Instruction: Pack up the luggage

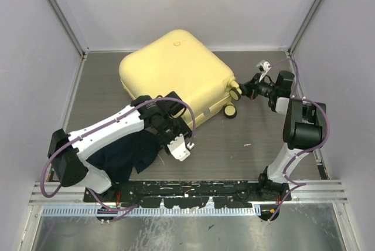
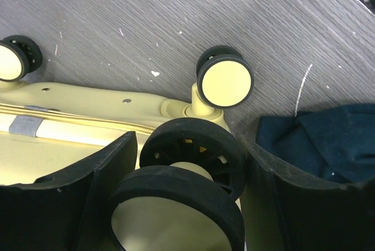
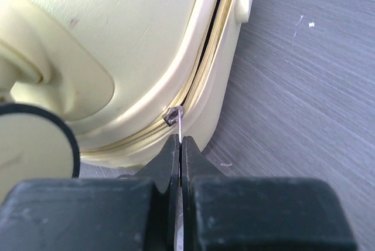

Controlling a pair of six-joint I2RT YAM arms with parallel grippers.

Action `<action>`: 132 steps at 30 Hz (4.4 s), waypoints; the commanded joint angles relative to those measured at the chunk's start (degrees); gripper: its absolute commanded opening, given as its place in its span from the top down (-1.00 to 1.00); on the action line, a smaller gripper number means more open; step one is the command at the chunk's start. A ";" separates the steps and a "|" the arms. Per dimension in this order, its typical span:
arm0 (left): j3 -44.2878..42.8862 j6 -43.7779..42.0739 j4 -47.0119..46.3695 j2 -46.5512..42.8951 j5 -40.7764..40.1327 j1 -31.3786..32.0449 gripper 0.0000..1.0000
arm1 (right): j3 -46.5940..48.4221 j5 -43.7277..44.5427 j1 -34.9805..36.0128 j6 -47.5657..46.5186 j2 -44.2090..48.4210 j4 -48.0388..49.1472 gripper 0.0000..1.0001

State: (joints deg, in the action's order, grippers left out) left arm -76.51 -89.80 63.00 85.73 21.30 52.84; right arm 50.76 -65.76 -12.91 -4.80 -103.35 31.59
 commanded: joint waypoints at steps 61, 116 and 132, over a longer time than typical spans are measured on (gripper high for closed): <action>-38.27 88.24 -12.35 25.33 8.63 -45.94 -0.92 | -17.55 17.78 21.86 -13.78 38.31 -21.68 0.99; -43.36 67.17 -5.59 27.45 4.05 -44.96 -0.37 | -16.55 27.58 30.49 0.27 27.83 -5.17 0.99; -15.32 60.28 6.24 -5.33 7.95 -33.92 -0.96 | -14.48 37.56 45.13 8.90 21.99 3.80 0.99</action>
State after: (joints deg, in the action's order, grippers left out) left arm -99.26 -33.58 67.05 82.41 26.50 12.64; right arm 33.54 -28.99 30.39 0.60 -80.79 29.19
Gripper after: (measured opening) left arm 0.981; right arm 0.043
